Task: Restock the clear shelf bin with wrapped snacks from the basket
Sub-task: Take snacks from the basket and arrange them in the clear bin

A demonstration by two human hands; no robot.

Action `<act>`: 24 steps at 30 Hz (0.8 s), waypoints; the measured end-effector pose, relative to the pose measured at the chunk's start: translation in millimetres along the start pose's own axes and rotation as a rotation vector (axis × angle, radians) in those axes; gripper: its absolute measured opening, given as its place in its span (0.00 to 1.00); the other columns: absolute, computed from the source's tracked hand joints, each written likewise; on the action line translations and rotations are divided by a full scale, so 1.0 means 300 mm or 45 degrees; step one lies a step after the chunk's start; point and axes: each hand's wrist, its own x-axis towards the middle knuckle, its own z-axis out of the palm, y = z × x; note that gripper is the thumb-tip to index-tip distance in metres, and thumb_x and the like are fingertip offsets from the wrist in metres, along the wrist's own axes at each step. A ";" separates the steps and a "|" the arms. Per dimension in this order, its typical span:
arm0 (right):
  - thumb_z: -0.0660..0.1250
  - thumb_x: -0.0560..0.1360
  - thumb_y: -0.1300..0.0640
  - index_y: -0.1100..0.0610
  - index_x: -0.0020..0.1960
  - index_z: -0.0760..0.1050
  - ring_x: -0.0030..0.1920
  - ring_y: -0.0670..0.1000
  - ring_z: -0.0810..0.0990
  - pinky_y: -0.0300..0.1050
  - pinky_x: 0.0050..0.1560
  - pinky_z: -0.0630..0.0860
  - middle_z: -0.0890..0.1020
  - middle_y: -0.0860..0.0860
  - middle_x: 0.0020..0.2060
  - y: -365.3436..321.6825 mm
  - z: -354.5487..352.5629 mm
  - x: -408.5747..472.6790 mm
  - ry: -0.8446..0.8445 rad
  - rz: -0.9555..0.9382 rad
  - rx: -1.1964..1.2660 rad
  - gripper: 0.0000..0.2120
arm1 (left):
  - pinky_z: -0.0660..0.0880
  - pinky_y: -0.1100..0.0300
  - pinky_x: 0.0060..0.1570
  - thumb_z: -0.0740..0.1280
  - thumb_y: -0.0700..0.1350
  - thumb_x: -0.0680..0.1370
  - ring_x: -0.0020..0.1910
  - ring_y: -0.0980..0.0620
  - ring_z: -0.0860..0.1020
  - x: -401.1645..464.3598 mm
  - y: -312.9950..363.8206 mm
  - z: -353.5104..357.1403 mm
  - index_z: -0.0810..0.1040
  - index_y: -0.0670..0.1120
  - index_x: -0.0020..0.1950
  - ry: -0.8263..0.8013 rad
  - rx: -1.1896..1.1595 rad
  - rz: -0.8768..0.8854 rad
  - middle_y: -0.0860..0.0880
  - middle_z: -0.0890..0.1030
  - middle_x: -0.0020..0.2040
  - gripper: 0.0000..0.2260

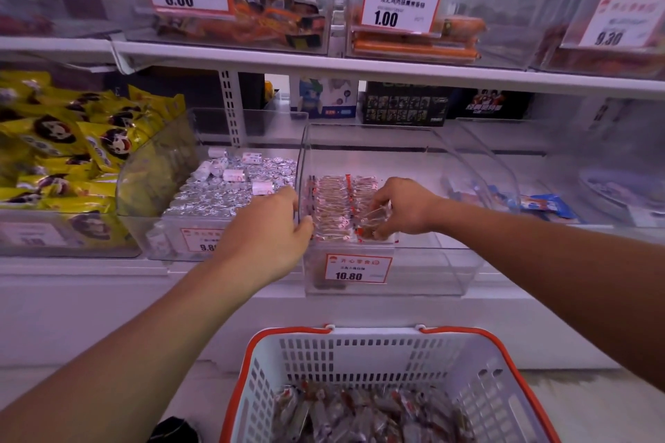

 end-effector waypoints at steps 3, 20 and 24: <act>0.77 0.68 0.54 0.56 0.64 0.77 0.57 0.56 0.77 0.48 0.56 0.74 0.80 0.53 0.58 0.000 0.004 -0.005 -0.034 -0.010 -0.082 0.25 | 0.67 0.55 0.31 0.62 0.50 0.81 0.33 0.50 0.75 -0.005 0.002 0.006 0.70 0.48 0.48 0.000 0.012 0.009 0.50 0.78 0.33 0.07; 0.69 0.73 0.69 0.60 0.71 0.60 0.61 0.59 0.75 0.56 0.64 0.75 0.75 0.58 0.61 -0.016 0.051 0.038 -0.317 0.236 0.445 0.30 | 0.66 0.55 0.30 0.59 0.50 0.83 0.35 0.51 0.74 0.006 0.006 0.044 0.67 0.48 0.54 -0.020 -0.005 -0.038 0.49 0.75 0.38 0.06; 0.71 0.73 0.68 0.60 0.71 0.64 0.62 0.57 0.76 0.52 0.65 0.74 0.75 0.59 0.66 -0.018 0.010 0.027 -0.374 0.256 0.656 0.30 | 0.68 0.54 0.33 0.60 0.52 0.82 0.38 0.49 0.75 0.004 0.014 0.035 0.67 0.48 0.54 -0.035 0.004 -0.074 0.49 0.76 0.40 0.09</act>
